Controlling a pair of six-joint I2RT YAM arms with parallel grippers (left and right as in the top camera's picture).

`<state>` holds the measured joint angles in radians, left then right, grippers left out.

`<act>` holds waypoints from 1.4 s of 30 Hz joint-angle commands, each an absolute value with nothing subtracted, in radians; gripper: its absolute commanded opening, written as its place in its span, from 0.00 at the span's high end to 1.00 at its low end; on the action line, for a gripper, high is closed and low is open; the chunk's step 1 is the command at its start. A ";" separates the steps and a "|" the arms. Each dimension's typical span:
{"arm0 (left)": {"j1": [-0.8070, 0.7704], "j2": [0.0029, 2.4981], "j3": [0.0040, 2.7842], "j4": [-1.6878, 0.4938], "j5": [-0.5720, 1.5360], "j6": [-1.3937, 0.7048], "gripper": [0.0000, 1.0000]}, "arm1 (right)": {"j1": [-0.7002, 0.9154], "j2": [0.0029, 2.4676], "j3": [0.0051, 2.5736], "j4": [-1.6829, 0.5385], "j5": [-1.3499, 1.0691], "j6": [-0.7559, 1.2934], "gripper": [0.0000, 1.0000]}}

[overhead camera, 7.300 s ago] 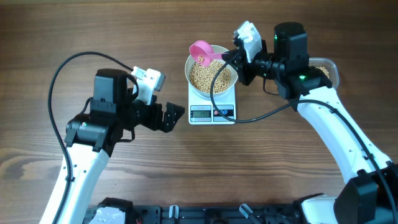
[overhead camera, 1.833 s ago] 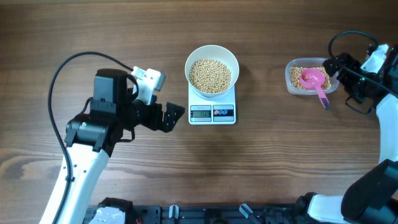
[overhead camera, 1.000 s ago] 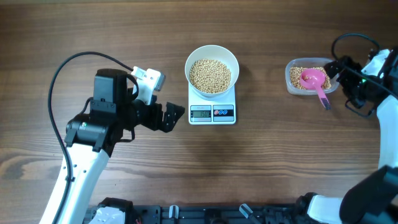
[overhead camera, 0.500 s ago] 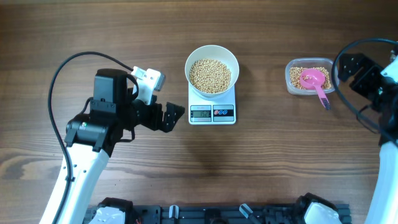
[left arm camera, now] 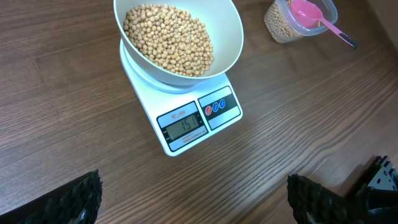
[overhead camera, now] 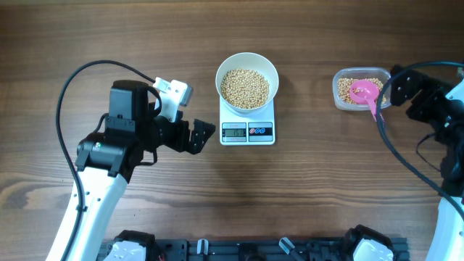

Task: Scoop item into bowl and weigh 150g on scale

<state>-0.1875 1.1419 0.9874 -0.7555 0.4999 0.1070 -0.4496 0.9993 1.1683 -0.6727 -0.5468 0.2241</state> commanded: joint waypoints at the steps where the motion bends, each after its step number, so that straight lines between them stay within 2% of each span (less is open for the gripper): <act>1: -0.181 1.147 0.987 -0.753 0.515 0.100 0.00 | -0.452 1.002 1.166 -0.671 -0.584 0.429 0.00; 6: -0.181 1.147 0.987 -0.753 0.515 0.100 0.00 | -0.452 1.029 1.166 -0.671 -0.585 0.671 0.00; 10: -0.181 1.147 0.987 -0.753 0.515 0.101 0.00 | -0.452 1.034 1.166 -0.670 -0.581 0.664 0.00; 19: -0.181 1.147 0.987 -0.753 0.515 0.101 0.00 | -0.452 0.965 1.166 -0.596 -0.581 0.299 0.00; 24: -0.181 1.147 0.987 -0.753 0.515 0.101 0.00 | -0.452 0.872 1.166 -0.678 -0.582 0.112 0.00; 30: -0.181 1.147 0.987 -0.753 0.515 0.100 0.00 | -0.452 0.736 1.166 -0.844 -0.581 0.076 0.00; 34: -0.181 1.147 0.987 -0.753 0.515 0.101 0.00 | -0.452 0.651 1.165 -0.925 -0.582 -0.021 0.00; 42: -0.181 1.147 0.987 -0.753 0.515 0.101 0.00 | -0.422 0.508 1.149 -1.007 -0.574 -0.124 0.00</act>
<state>-0.1875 1.1419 0.9874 -0.7555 0.4999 0.1070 -0.4438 0.5640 1.1671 -1.0084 -0.5682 -0.0525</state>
